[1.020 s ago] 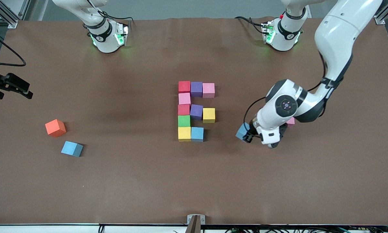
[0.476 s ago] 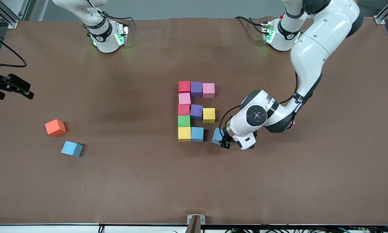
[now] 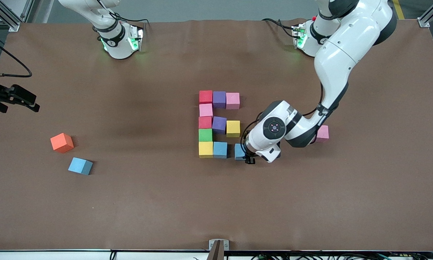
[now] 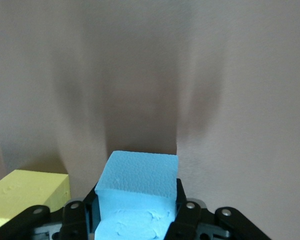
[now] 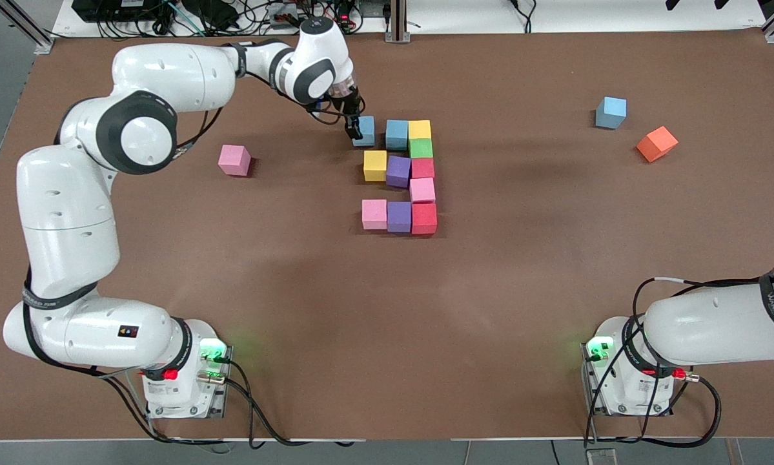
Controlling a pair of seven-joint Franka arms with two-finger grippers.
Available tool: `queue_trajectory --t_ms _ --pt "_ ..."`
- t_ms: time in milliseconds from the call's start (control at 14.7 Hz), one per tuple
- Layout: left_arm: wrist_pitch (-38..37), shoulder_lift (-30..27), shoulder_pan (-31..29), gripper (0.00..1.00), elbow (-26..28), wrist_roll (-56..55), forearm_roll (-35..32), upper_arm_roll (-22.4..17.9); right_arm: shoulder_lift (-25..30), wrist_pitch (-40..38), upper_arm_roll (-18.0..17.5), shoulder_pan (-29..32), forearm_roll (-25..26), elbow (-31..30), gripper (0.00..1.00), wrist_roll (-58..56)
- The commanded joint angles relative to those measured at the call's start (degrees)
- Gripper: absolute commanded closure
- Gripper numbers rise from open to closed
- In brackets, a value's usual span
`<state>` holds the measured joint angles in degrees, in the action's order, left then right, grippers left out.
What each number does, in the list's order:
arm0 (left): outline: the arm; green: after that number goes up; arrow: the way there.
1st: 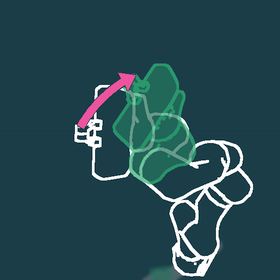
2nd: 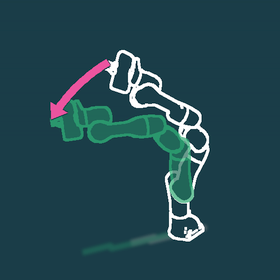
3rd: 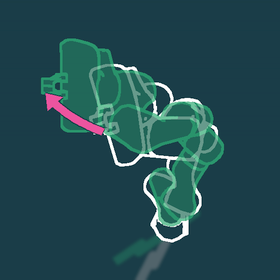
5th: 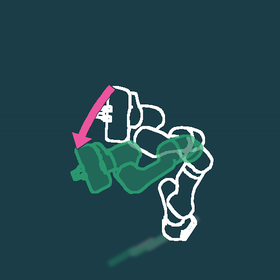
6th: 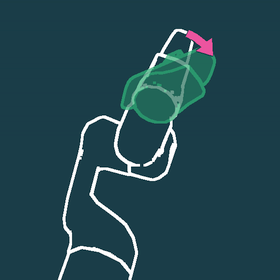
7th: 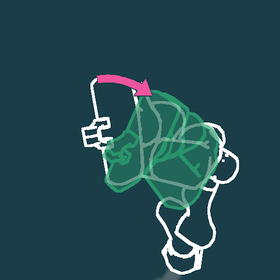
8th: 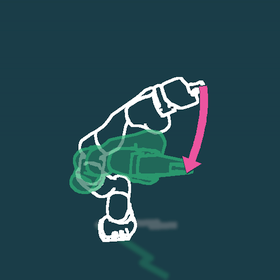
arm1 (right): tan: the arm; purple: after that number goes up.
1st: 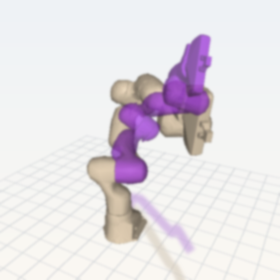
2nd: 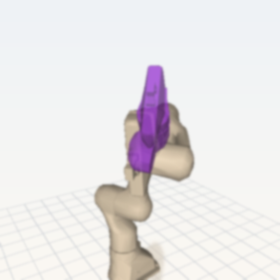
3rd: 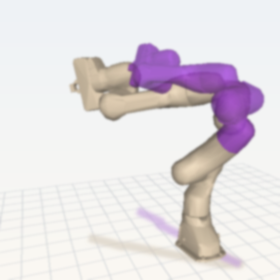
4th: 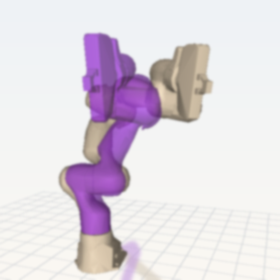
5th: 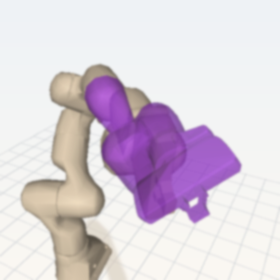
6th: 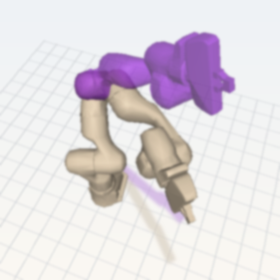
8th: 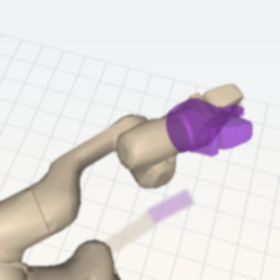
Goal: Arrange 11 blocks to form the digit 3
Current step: 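Carry the blue cube with the left gripper to the column's base, then lower the blue cube beside the other blue cube and open the left gripper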
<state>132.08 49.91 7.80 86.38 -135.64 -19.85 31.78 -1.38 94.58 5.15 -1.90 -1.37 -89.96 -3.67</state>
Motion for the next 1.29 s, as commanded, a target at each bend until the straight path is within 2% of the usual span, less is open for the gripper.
queue_trajectory --t_ms 0,476,1020,1223 --pt "0.1 0.4 3.4 0.65 -1.4 -2.6 0.8 -2.4 0.4 -0.2 0.0 0.1 0.6 -0.5 0.0 -0.8" --pt "0.1 2.1 4.7 0.65 -4.6 -2.3 0.8 -2.7 0.1 0.1 0.0 0.5 0.5 -0.5 0.0 -0.8" --pt "0.1 2.5 5.9 0.63 -4.7 -2.7 0.8 -2.7 0.0 0.2 0.0 0.6 0.4 -0.5 0.0 -0.7" --pt "0.1 2.5 5.9 0.55 -4.7 -2.5 0.8 -2.7 0.0 0.3 0.0 0.6 0.3 -0.4 0.0 -0.7"
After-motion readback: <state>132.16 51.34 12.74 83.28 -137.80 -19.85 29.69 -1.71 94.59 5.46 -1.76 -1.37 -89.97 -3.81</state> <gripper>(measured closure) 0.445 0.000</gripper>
